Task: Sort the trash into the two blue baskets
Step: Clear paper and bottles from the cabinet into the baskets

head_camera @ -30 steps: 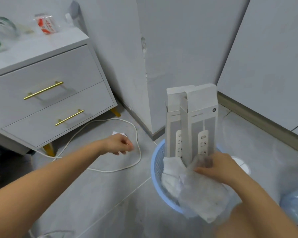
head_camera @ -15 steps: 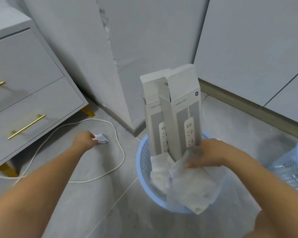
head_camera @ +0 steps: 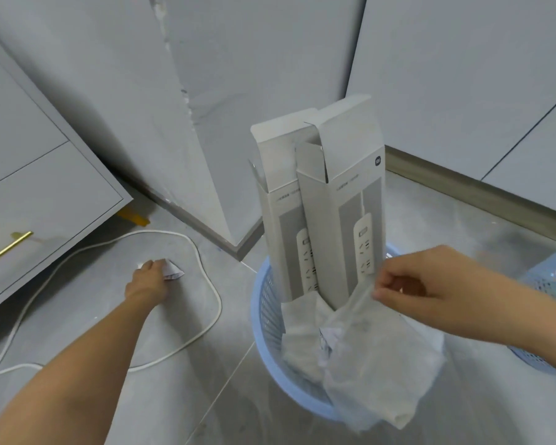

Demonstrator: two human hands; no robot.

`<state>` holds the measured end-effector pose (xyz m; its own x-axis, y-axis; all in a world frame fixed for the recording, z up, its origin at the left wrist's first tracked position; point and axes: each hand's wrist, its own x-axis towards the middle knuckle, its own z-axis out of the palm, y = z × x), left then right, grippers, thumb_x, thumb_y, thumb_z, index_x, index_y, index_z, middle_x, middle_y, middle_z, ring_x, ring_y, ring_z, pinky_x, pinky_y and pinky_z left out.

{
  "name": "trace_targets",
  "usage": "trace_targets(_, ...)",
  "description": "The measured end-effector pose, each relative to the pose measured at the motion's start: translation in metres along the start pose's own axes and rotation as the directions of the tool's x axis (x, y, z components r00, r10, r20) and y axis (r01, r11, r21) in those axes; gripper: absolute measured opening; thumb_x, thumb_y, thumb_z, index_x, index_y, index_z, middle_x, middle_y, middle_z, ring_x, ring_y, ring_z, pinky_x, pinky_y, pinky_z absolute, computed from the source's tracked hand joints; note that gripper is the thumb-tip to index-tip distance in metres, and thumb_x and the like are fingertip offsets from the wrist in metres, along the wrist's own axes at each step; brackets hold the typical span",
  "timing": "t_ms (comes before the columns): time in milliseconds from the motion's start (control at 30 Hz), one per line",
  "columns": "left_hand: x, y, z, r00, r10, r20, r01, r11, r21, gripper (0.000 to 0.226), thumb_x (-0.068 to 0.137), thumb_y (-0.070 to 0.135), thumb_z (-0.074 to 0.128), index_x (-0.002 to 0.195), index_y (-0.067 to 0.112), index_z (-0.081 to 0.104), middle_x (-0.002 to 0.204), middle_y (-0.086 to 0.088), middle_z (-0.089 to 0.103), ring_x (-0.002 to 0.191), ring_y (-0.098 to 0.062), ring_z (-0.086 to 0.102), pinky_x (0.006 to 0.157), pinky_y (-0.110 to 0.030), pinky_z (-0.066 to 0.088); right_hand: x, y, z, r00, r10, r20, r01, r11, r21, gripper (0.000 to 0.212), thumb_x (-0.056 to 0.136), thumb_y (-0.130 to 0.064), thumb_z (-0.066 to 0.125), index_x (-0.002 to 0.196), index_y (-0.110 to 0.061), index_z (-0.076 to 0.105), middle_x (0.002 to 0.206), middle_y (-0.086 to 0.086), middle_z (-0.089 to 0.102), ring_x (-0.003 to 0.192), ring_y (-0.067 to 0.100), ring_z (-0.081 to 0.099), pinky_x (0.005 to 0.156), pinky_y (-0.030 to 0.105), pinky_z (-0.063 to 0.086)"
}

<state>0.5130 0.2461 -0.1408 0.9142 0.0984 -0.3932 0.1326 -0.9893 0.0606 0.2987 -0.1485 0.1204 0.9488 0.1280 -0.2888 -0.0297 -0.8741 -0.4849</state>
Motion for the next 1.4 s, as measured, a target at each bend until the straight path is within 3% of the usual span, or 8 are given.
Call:
trace_targets(200,0.012,0.003,0.008,0.998,-0.042,-0.053,0.038,0.997,-0.071,0.044,0.090,0.015,0.055,0.132,0.008,0.044,0.131,-0.022,0.043,0.113,-0.043,0.051,0.099,-0.050,0.045,0.005,-0.001,0.014,0.996,-0.059,0.068,0.068,0.989,-0.132,0.021,0.089,-0.046,0.047,0.080,-0.030,0.058,0.072,-0.017,0.061,0.076,0.000,0.057,0.064,0.015,0.046)
trace_targets(433,-0.005,0.023,0.002,0.994,-0.068,0.089,0.061,0.995,0.077,0.041,0.090,0.021,0.061,0.124,0.000,0.054,0.126,-0.018,0.059,0.116,-0.031,0.057,0.100,-0.035,0.044,0.009,0.008,0.016,0.996,-0.042,0.085,0.053,0.989,-0.140,0.017,0.089,-0.045,0.047,0.086,-0.034,0.060,0.078,-0.023,0.061,0.079,-0.003,0.057,0.068,0.015,0.048)
trace_targets(667,-0.050,0.034,-0.051,0.996,0.078,-0.040,-0.087,0.889,-0.450,0.024,0.095,0.021,0.050,0.091,0.002,0.064,0.086,-0.016,0.062,0.078,-0.027,0.053,0.066,-0.031,0.038,0.013,0.021,0.016,0.992,-0.007,0.130,0.018,0.996,-0.089,0.011,0.089,-0.039,0.051,0.088,-0.036,0.062,0.079,-0.022,0.063,0.079,-0.009,0.056,0.067,0.011,0.046)
trace_targets(833,-0.133,0.036,-0.117,0.923,0.361,-0.131,-0.357,0.683,-0.637,0.023,0.096,0.018,0.053,0.074,0.014,0.058,0.068,0.002,0.055,0.068,-0.015,0.047,0.064,-0.029,0.037,0.021,0.006,0.021,0.983,-0.024,0.180,-0.012,0.981,0.195,0.011,0.088,-0.031,0.059,0.082,-0.026,0.066,0.077,-0.009,0.069,0.070,0.000,0.066,0.069,0.016,0.054)
trace_targets(967,-0.213,0.065,-0.151,0.798,0.576,-0.176,-0.520,0.512,-0.683,0.018,0.084,0.038,0.057,0.077,0.022,0.061,0.067,0.008,0.057,0.064,-0.007,0.050,0.062,-0.019,0.040,0.024,-0.028,0.028,0.973,-0.050,0.224,-0.095,0.800,0.592,0.033,0.076,-0.049,0.063,0.100,-0.027,0.064,0.092,-0.004,0.072,0.078,0.009,0.070,0.069,0.029,0.060)
trace_targets(1100,-0.253,0.110,-0.148,0.661,0.711,-0.239,-0.690,0.452,-0.565,0.014,0.084,0.039,0.052,0.079,0.028,0.059,0.072,0.008,0.059,0.066,-0.007,0.053,0.062,-0.023,0.045,0.025,-0.047,0.035,0.965,-0.107,0.239,-0.117,0.642,0.758,0.044,0.071,-0.049,0.066,0.108,-0.026,0.061,0.101,-0.004,0.071,0.088,0.013,0.070,0.068,0.033,0.060)
trace_targets(1233,-0.255,0.137,-0.133,0.596,0.779,-0.193,-0.746,0.449,-0.491,0.006,0.092,0.028,0.056,0.087,0.028,0.060,0.081,0.014,0.061,0.078,-0.009,0.058,0.068,-0.018,0.047,0.029,-0.037,0.034,0.984,-0.050,0.174,-0.088,0.709,0.700,0.020,0.080,-0.029,0.071,0.095,-0.016,0.068,0.088,0.005,0.072,0.080,0.015,0.071,0.065,0.036,0.061)
trace_targets(1400,-0.244,0.112,-0.119,0.712,0.686,-0.149,-0.663,0.588,-0.464,0.008,0.093,0.024,0.056,0.092,0.024,0.064,0.089,0.013,0.064,0.089,-0.008,0.058,0.070,-0.020,0.049,0.029,-0.009,0.038,0.982,-0.005,0.190,-0.044,0.967,0.251,0.023,0.071,-0.042,0.075,0.085,-0.024,0.073,0.083,0.003,0.072,0.072,0.015,0.068,0.063,0.025,0.059)
